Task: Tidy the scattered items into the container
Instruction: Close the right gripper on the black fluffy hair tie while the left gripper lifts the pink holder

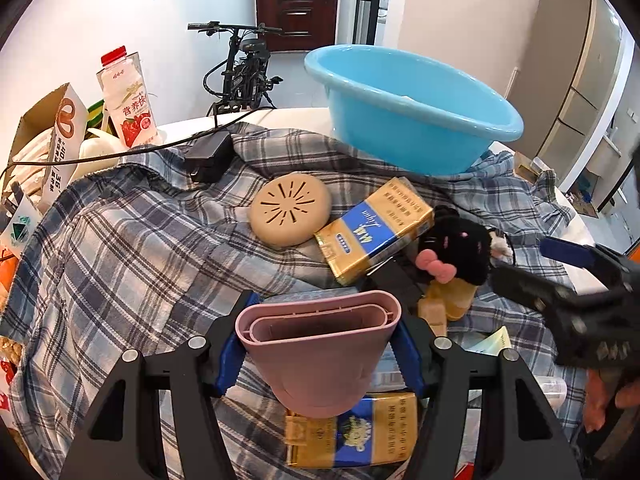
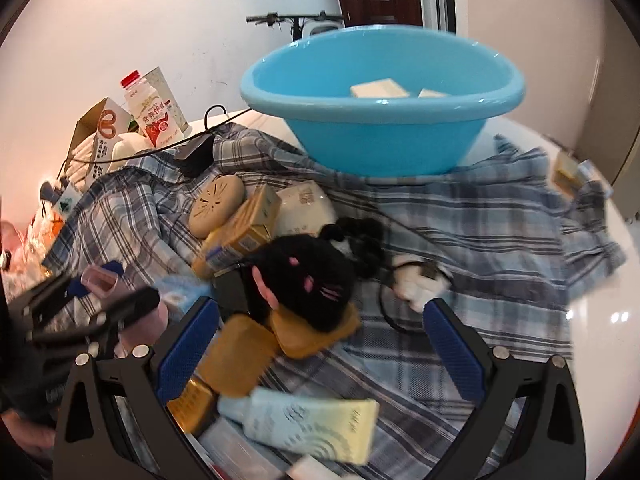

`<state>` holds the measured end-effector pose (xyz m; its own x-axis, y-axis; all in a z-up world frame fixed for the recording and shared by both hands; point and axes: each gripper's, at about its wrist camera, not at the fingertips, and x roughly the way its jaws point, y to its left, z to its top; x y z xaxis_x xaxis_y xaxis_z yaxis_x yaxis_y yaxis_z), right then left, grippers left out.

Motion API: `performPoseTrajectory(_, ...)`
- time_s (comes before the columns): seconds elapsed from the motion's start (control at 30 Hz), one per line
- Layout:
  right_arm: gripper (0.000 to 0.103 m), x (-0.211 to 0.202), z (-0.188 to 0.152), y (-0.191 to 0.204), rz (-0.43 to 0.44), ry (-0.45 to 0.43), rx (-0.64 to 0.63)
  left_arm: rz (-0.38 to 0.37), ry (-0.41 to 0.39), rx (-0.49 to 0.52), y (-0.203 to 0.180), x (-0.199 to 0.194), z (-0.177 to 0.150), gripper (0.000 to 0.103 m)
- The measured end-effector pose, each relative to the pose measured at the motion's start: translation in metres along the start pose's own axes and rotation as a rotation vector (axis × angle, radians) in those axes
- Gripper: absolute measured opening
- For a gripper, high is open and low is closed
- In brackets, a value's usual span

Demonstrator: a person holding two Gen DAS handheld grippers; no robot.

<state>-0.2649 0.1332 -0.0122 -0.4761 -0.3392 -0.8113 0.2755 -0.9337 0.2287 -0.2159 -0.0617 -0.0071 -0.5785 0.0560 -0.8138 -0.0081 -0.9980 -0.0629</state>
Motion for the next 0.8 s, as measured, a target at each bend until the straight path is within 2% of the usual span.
performPoseTrajectory(0.17, 0.102, 0.015, 0.012, 0.009, -0.026, -0.004, -0.014, 0.011, -0.012, -0.009, 0.011, -0.004, 0.003, 0.065)
performPoseTrajectory(0.6, 0.101, 0.040, 0.013, 0.012, -0.057, 0.030, -0.035, 0.005, 0.002, -0.031, 0.024, 0.000, 0.004, 0.065)
performPoseTrajectory(0.77, 0.084, 0.046, 0.012, 0.011, -0.061, 0.047, -0.036, 0.003, 0.008, -0.035, 0.025, 0.002, 0.003, 0.065)
performPoseTrajectory(0.8, 0.075, 0.048, 0.011, 0.011, -0.051, 0.056, -0.041, 0.002, 0.009, -0.036, 0.025, 0.003, 0.003, 0.065)
